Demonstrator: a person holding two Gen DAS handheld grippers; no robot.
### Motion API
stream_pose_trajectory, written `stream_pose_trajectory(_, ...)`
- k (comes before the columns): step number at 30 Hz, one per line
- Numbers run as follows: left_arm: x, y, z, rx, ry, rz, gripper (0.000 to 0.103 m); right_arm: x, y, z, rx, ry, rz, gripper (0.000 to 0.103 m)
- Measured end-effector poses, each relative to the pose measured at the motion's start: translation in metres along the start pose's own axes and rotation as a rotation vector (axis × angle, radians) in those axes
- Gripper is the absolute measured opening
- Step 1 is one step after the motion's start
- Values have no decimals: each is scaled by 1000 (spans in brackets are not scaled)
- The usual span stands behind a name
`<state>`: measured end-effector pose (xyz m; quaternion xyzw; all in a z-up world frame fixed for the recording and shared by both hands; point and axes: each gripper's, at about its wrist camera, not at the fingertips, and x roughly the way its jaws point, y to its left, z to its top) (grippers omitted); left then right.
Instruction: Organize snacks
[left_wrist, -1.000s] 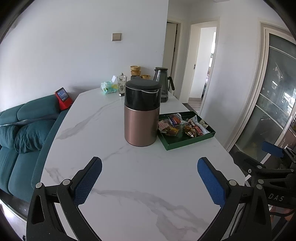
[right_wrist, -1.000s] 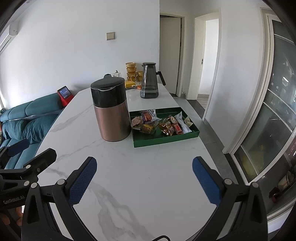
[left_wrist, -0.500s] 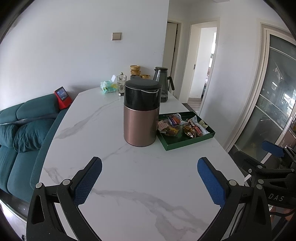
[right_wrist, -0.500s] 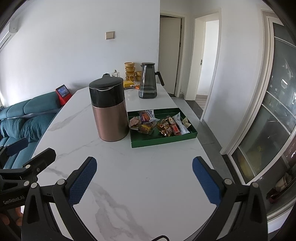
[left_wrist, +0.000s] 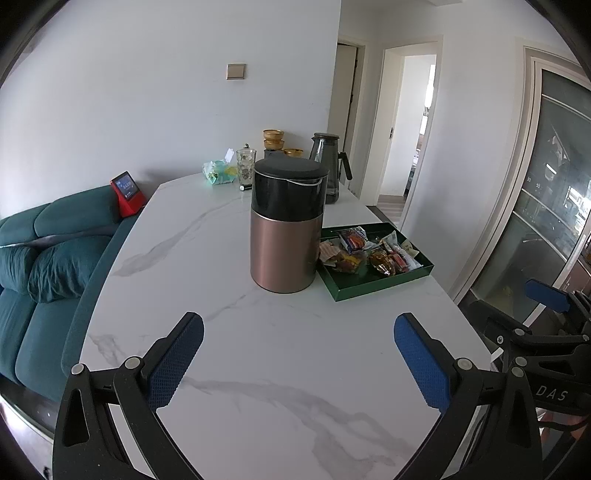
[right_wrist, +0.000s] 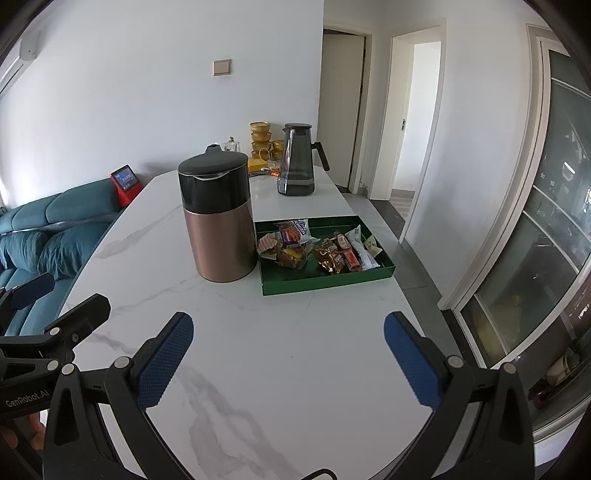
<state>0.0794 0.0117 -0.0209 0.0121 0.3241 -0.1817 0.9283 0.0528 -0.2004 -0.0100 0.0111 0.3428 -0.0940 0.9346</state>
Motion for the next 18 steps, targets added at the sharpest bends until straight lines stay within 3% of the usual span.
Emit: stream_pose_trajectory(18, 6, 0, -2, 3, -7, 10, 101, 2, -1, 2, -3, 3, 1, 103)
